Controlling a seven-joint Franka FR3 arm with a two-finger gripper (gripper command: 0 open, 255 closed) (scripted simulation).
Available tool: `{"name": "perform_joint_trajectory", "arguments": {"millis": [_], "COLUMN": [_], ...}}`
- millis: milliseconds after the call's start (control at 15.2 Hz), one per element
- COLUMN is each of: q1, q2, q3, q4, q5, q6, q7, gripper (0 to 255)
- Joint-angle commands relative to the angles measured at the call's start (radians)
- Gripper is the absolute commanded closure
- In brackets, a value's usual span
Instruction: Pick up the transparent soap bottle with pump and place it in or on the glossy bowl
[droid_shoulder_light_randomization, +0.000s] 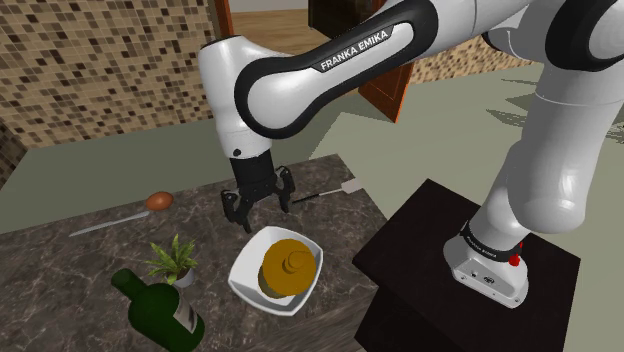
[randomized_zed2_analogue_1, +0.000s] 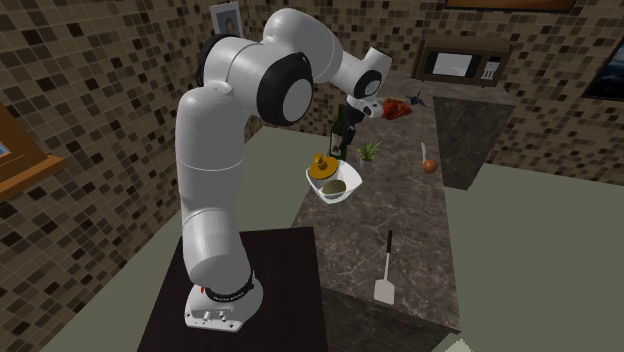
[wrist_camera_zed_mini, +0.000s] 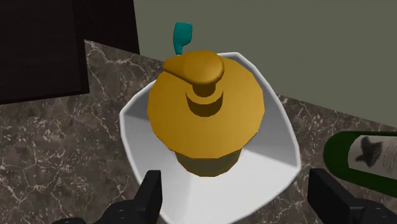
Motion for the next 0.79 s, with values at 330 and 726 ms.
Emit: {"name": "perform_joint_trajectory", "arguments": {"millis": [330,726], "q1": [-0.012,-0.012], "q2": [-0.008,-0.008], "q3": [-0.005,-0.005], "q4": [0.115,0.115], "q5": [-0.002,-0.003], "q6": [-0.125,-0.125], "q7": [0.002,0.002], "gripper": [0,0]}}
